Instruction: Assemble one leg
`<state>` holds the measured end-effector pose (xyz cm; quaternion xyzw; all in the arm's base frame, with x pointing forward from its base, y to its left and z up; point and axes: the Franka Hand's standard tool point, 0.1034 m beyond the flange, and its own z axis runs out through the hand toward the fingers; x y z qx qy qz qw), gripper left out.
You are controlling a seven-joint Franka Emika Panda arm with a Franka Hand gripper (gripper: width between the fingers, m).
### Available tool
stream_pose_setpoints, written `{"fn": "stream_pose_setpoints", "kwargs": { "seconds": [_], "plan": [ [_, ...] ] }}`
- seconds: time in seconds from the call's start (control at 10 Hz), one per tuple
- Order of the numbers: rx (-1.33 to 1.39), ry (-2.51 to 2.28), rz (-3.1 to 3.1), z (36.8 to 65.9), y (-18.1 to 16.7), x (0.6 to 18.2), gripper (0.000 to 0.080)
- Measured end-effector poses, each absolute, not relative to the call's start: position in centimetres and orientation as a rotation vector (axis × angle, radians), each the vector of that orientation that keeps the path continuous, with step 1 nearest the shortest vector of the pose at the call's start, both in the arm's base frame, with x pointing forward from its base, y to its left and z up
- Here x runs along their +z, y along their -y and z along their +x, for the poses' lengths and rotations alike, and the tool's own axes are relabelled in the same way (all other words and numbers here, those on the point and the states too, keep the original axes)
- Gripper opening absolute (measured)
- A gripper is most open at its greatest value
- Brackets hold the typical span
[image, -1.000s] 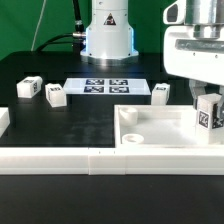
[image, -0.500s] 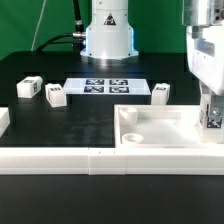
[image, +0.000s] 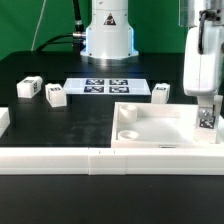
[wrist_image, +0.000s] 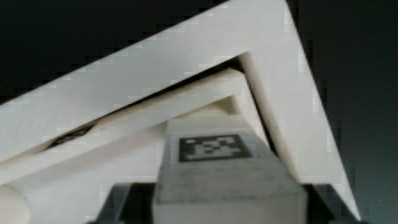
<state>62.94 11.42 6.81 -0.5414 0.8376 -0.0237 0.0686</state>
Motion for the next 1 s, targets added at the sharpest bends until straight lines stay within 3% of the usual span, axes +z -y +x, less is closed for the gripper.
{"fn": "stream_pose_setpoints", "kwargs": {
  "seconds": [0.3, 0.5, 0.6, 1.0],
  "plan": [
    [-0.053, -2.539, -1.594, 62.88, -11.41, 6.75, 0.0294],
    [-0.057, -2.505, -1.647, 62.87, -11.45, 6.74, 0.0574],
    [-0.057, -2.505, -1.647, 62.87, -11.45, 6.74, 0.0633],
    [-0.057, -2.504, -1.648, 62.87, -11.45, 6.74, 0.0648]
  ]
}}
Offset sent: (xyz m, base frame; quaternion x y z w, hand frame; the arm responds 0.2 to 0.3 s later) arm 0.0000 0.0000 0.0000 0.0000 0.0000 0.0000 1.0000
